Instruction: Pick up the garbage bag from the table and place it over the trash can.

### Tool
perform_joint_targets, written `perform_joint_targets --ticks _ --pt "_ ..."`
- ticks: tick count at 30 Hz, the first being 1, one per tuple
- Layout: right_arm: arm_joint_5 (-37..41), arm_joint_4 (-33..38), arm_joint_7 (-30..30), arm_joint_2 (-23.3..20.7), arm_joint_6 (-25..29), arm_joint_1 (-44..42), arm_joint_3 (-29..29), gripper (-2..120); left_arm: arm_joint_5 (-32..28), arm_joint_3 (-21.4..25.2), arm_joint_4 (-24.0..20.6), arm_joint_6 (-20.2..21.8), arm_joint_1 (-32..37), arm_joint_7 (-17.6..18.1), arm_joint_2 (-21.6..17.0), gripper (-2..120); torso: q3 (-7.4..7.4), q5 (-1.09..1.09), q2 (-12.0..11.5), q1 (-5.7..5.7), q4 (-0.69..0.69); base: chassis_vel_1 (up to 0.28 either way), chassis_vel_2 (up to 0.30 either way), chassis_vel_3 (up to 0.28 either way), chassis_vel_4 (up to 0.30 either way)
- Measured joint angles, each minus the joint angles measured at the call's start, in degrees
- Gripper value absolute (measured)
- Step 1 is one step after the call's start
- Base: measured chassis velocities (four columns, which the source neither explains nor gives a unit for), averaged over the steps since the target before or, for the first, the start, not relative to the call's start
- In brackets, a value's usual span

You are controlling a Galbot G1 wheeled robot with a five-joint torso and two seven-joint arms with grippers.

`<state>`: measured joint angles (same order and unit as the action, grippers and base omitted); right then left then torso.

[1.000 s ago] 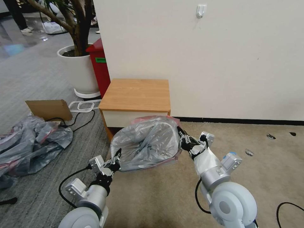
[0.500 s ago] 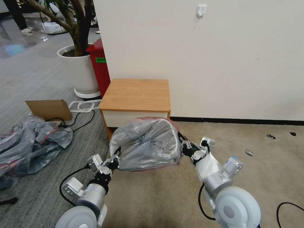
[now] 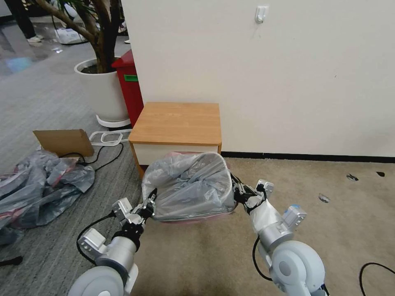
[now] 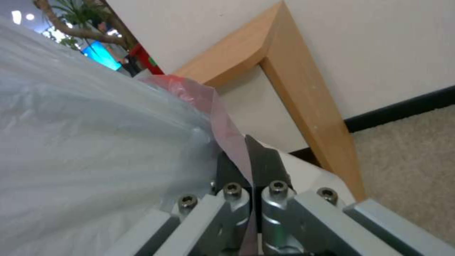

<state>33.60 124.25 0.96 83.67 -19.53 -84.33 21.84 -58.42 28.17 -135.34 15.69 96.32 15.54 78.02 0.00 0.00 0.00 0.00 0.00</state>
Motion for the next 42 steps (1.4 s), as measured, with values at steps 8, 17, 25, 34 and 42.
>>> perform_joint_targets --ticks 8,17,25,34,42 --pt "-1.4 -0.1 0.0 -0.1 0.4 0.1 -0.9 0 -1.3 1.4 -1.7 0.3 0.2 0.5 0.1 5 0.00 0.00 0.0 0.00 0.00 0.000 0.000 0.000 0.000" --pt "-1.9 0.7 -0.4 0.0 0.6 -0.8 -0.9 0 -1.6 2.4 -2.0 0.5 1.0 0.7 -0.3 5 0.00 0.00 0.0 0.00 0.00 0.000 0.000 0.000 0.000" --pt "-0.3 4.4 -0.5 -1.7 1.4 -3.8 0.1 28 -0.8 3.0 -1.8 0.4 0.4 2.1 -0.3 5 0.00 0.00 0.0 0.00 0.00 0.000 0.000 0.000 0.000" --pt "12.5 9.3 -0.6 -3.6 0.1 -4.5 2.9 60 2.9 2.2 -0.5 0.3 0.2 2.9 -0.1 5 0.00 0.01 0.0 0.00 0.00 0.000 0.000 0.000 0.000" --pt "10.2 18.1 -9.5 -8.8 -3.2 -0.2 3.7 92 15.0 -0.5 1.7 0.1 0.0 4.3 -3.3 5 -0.01 -0.01 0.0 0.00 -0.01 0.000 0.000 0.000 0.000"
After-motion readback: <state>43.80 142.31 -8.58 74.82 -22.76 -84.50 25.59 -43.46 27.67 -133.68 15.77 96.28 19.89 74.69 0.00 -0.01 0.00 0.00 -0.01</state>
